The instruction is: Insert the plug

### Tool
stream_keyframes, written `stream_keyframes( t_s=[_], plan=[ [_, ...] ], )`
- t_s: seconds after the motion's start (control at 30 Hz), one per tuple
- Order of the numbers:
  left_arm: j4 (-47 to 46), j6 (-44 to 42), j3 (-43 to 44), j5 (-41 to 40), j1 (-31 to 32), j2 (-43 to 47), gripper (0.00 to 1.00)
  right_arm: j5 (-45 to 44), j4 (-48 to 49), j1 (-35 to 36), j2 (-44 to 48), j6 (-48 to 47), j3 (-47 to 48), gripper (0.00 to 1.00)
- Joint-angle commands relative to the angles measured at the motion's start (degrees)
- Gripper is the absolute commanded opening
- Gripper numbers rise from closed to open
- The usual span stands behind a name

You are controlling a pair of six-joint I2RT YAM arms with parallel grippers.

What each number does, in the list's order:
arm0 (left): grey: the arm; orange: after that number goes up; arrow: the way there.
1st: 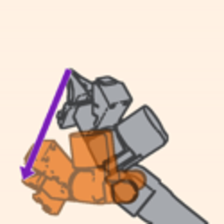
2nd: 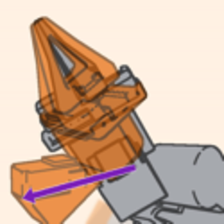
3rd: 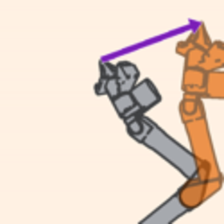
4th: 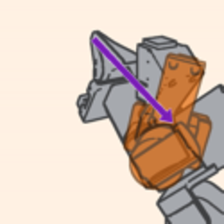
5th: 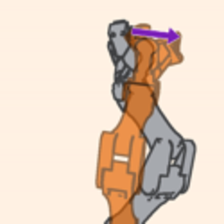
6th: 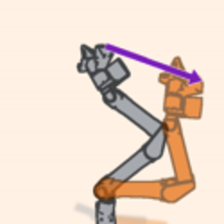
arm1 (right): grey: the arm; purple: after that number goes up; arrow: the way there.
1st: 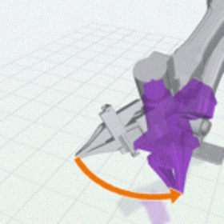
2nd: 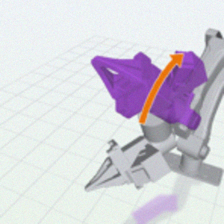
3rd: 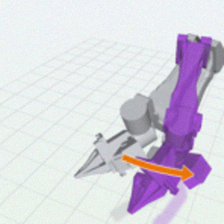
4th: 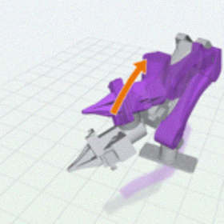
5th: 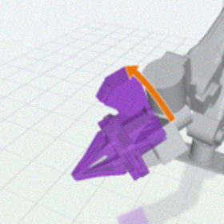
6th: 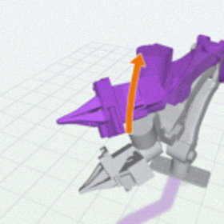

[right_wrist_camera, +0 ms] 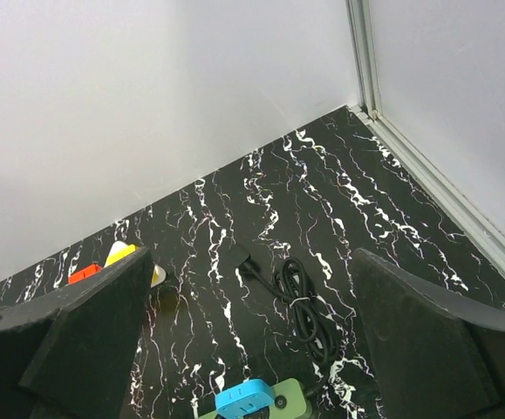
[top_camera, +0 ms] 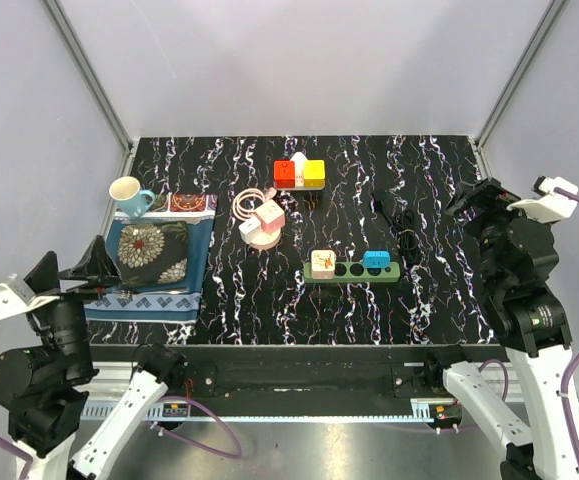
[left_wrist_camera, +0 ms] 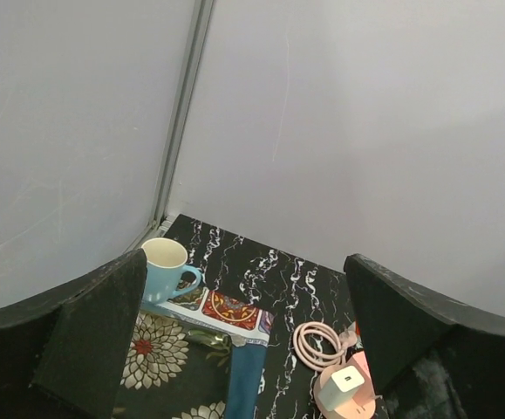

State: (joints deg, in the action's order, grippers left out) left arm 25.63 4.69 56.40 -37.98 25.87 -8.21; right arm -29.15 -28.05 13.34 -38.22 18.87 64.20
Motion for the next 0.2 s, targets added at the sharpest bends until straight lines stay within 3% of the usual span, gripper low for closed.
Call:
stream_keyframes(
  t_s=[0.0, 0.17],
  plan=[
    [-1.98, -2.75, -0.94, -0.52, -0.29, -0.06, 0.99, 0.76, 2.91, 0.1, -0.63, 0.9, 0.31, 1.0],
    [-1.9, -2.23, -1.12, 0.27, -0.29, -0.06, 0.99, 1.11, 3.53, 0.1, -1.33, 0.73, 0.21, 1.0]
  ],
)
